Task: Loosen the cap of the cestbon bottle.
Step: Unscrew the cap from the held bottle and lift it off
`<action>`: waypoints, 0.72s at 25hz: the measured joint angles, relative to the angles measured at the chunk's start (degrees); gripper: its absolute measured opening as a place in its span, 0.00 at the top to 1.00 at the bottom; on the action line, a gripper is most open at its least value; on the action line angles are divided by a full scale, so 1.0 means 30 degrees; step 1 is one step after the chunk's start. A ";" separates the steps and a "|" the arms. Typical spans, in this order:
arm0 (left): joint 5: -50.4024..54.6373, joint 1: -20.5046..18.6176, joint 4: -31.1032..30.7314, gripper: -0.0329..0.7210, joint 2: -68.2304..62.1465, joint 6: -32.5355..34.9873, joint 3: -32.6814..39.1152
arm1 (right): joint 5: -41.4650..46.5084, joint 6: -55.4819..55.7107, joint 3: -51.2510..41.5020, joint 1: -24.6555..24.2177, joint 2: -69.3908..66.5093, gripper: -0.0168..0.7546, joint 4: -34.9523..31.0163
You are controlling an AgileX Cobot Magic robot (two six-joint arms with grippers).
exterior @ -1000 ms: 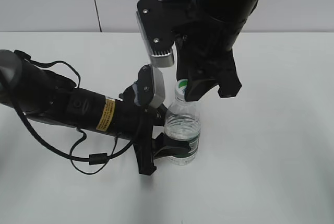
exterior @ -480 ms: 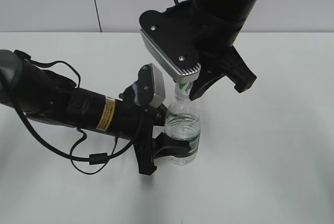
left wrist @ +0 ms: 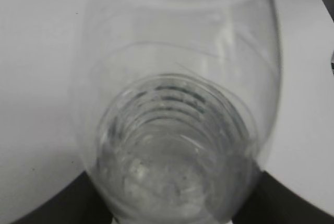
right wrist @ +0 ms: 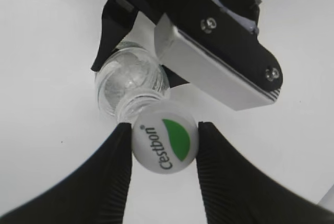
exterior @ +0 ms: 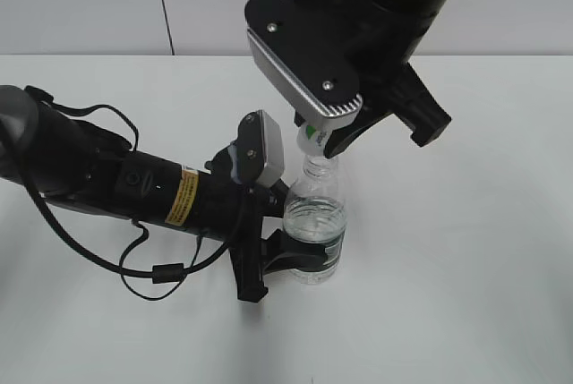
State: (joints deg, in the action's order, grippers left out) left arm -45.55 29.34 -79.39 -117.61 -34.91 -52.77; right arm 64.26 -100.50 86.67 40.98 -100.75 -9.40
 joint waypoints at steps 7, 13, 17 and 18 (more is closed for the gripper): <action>-0.0034 0.0000 -0.0017 0.47 0.0000 0.0000 0.0000 | 0.0180 0.4346 0.0000 0.0000 0.0269 0.59 -0.0224; -0.0034 0.0000 -0.0035 0.47 0.0000 0.0000 0.0000 | 0.0258 1.4588 0.0000 0.0000 0.0405 0.59 -0.0248; -0.0054 0.0000 -0.0035 0.47 0.0000 0.0000 0.0000 | 0.0258 2.1740 0.0000 0.0000 0.0511 0.59 -0.0280; -0.0054 0.0000 -0.0035 0.47 0.0000 0.0000 0.0000 | 0.0258 2.3426 0.0000 0.0000 0.0527 0.59 -0.0280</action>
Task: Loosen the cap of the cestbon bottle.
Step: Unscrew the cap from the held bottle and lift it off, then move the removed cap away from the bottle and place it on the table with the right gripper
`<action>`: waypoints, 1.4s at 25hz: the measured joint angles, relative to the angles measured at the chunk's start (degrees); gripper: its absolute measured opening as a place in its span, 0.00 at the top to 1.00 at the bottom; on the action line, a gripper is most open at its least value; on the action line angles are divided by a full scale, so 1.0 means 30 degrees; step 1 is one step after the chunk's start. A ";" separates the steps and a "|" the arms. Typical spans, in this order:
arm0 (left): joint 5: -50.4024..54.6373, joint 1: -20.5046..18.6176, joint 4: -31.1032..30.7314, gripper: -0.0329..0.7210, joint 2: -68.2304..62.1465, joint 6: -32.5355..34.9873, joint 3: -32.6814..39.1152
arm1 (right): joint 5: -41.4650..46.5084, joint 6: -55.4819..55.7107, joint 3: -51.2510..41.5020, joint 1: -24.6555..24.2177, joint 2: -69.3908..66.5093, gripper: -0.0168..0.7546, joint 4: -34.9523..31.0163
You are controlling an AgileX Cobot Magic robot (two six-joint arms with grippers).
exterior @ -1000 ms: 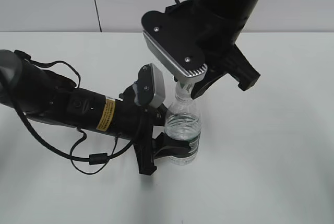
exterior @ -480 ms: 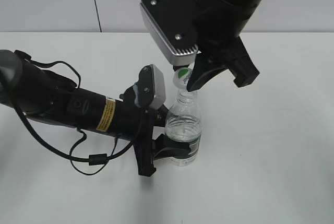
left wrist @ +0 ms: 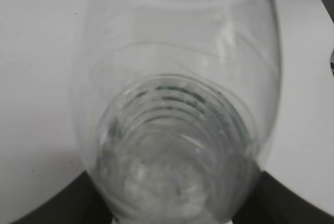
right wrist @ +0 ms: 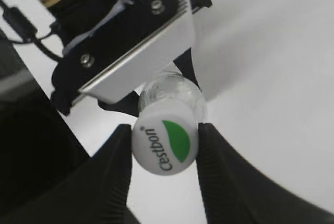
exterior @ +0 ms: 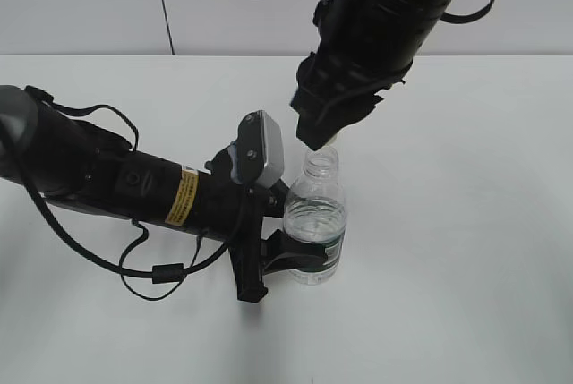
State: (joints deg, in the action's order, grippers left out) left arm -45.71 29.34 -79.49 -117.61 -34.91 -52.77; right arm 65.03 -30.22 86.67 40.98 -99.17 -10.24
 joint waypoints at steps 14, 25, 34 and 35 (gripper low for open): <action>0.0000 0.0000 0.0000 0.47 0.0000 0.0000 0.0000 | 0.0844 1.1287 0.0000 0.0000 0.0299 0.59 0.0671; 0.0000 0.0000 -0.0017 0.47 0.0000 0.0000 0.0000 | 0.1469 1.1630 0.0000 -0.3103 0.0385 0.59 0.2438; 0.0021 0.0000 -0.0017 0.47 0.0000 0.0000 0.0000 | 0.1494 1.1534 -0.1411 -0.6925 0.1243 0.59 0.3238; 0.0037 0.0000 -0.0003 0.47 0.0000 0.0022 0.0000 | 0.1426 1.1511 -0.1934 -0.7189 0.1500 0.59 0.3267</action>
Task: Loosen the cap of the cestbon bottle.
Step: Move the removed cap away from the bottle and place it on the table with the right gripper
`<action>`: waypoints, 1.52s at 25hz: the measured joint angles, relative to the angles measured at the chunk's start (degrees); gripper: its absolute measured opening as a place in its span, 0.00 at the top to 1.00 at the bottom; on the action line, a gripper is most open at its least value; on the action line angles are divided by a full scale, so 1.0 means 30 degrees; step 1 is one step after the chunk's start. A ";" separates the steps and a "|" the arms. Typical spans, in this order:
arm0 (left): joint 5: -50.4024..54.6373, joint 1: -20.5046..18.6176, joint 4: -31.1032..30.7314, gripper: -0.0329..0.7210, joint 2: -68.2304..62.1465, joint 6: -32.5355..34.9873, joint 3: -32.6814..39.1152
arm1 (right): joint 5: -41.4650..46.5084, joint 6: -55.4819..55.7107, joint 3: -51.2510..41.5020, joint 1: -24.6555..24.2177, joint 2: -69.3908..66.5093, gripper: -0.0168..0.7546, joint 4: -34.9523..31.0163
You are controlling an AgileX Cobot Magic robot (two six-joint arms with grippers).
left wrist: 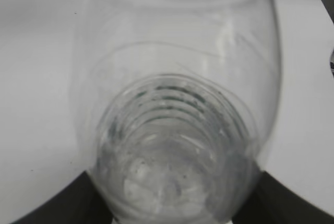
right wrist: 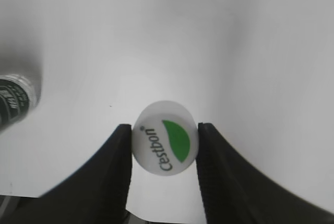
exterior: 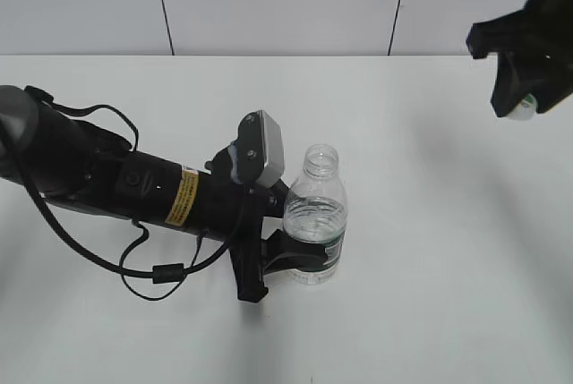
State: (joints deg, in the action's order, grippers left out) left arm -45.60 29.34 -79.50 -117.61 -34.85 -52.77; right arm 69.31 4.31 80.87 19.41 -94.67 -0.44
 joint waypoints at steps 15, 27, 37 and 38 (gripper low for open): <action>0.1631 0.0021 0.5650 0.47 -0.0129 0.2146 0.0000 | -0.8775 0.0236 -0.8845 -0.0322 0.0972 0.59 -0.0620; 0.1730 0.0021 0.5845 0.47 -0.0129 0.2144 0.0000 | -1.2289 0.0598 -0.9207 -0.0322 -0.1980 0.59 -0.0624; 0.1739 0.0021 0.5865 0.47 -0.0129 0.2165 0.0000 | -1.3843 0.0614 -0.9305 -0.0322 -0.3767 0.59 -0.0574; 0.1739 0.0021 0.5865 0.47 -0.0129 0.2189 0.0000 | -1.3863 0.0614 -0.9305 -0.0322 -0.3906 0.59 -0.0574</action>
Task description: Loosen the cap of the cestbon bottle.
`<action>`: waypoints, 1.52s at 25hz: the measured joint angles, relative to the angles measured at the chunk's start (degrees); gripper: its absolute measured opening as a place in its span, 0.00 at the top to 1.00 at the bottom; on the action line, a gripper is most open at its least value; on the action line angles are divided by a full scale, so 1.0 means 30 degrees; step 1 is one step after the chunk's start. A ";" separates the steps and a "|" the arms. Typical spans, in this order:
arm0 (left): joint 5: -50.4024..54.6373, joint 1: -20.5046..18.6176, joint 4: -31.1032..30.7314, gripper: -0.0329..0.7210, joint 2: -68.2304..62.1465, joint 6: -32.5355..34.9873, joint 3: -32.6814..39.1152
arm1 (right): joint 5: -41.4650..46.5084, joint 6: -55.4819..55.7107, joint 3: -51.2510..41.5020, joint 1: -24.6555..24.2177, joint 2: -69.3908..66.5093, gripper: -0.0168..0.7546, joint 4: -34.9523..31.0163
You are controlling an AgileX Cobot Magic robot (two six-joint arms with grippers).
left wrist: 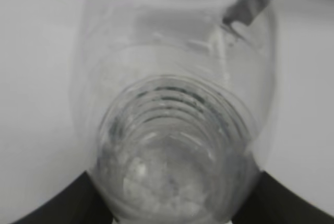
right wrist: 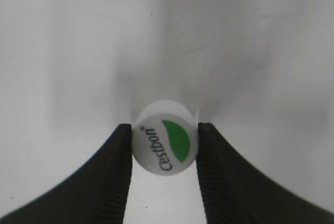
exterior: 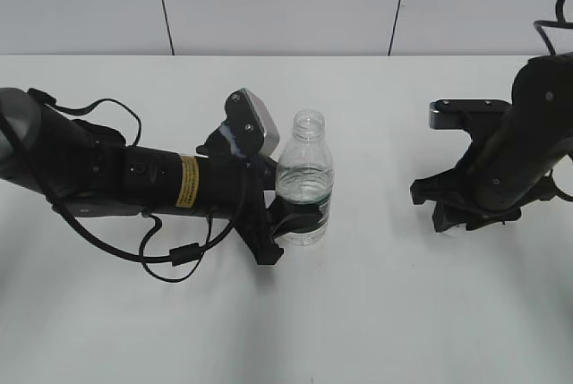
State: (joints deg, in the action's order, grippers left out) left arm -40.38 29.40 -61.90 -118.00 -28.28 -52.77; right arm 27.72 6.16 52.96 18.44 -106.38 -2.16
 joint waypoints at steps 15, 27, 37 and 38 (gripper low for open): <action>0.0000 0.0000 0.0000 0.47 0.0000 0.0016 0.0000 | -0.0392 -0.0514 0.0000 0.0000 -0.0441 0.25 0.0000; -0.0017 -0.0374 -0.1008 0.26 0.0000 0.0022 0.0000 | -0.0413 -0.0586 0.0000 0.0000 -0.0441 0.23 0.0009; -0.0024 -0.1059 -0.4563 0.25 0.0246 -0.0870 0.0000 | -0.0242 -0.0705 0.0000 0.0080 0.0308 0.23 0.0009; 0.0084 -0.1059 -0.5011 0.25 0.0362 -0.0939 0.0000 | -0.0242 -0.0726 0.0000 0.0080 0.0431 0.23 0.0009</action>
State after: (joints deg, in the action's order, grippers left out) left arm -40.13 26.22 -76.94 -116.91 -31.10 -52.77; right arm 26.99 3.98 52.96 18.68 -105.09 -2.13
